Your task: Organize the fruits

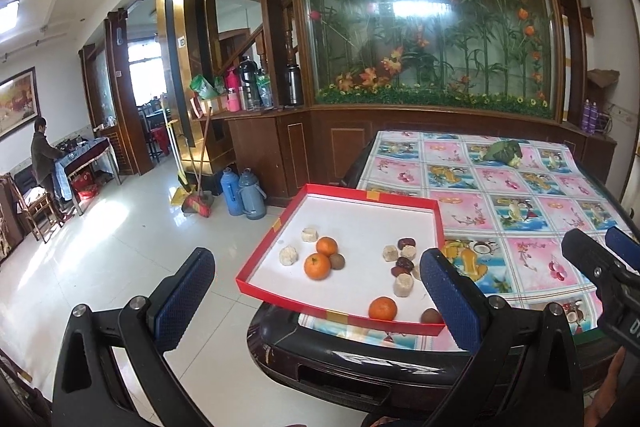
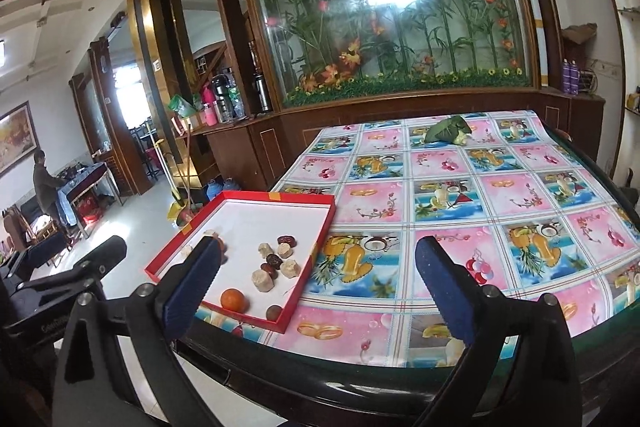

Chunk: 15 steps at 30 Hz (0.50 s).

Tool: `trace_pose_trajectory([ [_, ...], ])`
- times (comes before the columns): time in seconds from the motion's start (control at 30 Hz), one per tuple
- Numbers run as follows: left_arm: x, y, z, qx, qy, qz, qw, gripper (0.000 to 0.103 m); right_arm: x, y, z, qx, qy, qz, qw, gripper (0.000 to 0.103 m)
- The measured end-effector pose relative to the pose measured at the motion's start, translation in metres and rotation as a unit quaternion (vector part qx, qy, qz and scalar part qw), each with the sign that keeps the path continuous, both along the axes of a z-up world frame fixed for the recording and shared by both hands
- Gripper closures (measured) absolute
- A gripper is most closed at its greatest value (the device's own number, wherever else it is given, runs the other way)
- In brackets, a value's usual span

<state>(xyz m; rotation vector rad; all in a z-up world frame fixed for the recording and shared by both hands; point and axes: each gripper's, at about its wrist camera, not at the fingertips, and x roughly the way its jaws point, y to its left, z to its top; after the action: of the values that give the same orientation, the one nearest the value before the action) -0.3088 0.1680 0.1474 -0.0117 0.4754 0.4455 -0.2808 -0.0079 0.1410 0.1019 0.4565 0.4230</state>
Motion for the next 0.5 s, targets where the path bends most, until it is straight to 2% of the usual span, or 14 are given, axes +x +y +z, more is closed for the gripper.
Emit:
trace_pose_trajectory([
  [0.2,-0.005,0.003,-0.003,0.009,0.003,0.01,0.9999,0.0,-0.011,0.011,0.003,-0.001,-0.008,0.018,1.0,0.005],
  [0.5,-0.009,0.013,0.0,-0.006,-0.002,0.02,0.9998,0.0,-0.016,0.021,0.001,-0.011,-0.01,0.03,0.999,0.004],
])
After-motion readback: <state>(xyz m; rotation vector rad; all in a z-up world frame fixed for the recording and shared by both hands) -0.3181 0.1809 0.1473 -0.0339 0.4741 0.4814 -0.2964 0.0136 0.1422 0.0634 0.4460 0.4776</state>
